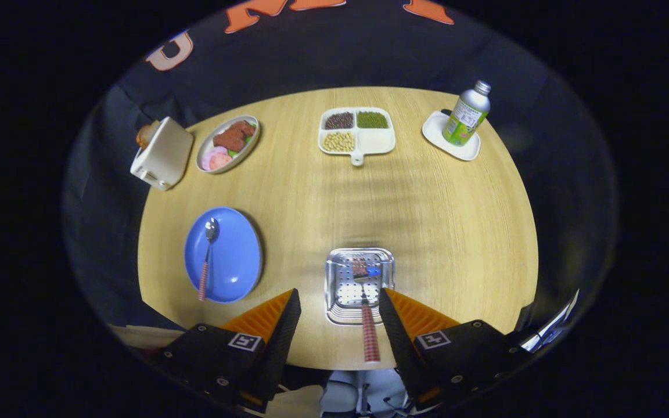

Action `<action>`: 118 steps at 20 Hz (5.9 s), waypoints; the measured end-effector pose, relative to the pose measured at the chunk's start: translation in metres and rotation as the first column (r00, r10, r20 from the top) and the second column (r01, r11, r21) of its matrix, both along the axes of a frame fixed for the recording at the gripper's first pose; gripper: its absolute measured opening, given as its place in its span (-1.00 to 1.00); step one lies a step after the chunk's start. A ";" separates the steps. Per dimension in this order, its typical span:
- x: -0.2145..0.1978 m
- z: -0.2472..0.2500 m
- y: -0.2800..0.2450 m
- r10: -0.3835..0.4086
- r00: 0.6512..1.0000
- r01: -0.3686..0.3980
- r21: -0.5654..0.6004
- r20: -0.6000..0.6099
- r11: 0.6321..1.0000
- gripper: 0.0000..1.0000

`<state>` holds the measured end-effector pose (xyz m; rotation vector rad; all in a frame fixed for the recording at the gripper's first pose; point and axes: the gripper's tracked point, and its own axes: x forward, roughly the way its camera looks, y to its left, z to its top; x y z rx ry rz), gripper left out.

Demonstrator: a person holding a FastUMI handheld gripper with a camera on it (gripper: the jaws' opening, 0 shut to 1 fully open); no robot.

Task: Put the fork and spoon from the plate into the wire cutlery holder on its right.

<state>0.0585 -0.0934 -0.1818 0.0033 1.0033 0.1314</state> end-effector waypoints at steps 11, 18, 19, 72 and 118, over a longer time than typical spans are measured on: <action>-0.005 -0.023 0.137 0.059 0.948 -0.069 0.023 0.313 0.997 0.97; -0.004 -0.073 0.217 0.085 0.939 -0.107 0.049 0.333 0.993 0.97; -0.003 -0.079 0.227 0.081 0.939 -0.108 0.061 0.334 0.992 0.96; -0.045 0.021 -0.049 0.055 0.997 -0.047 -0.136 0.054 0.990 -0.83; 0.001 -0.019 -0.001 0.112 0.975 -0.113 0.006 -0.190 0.994 0.88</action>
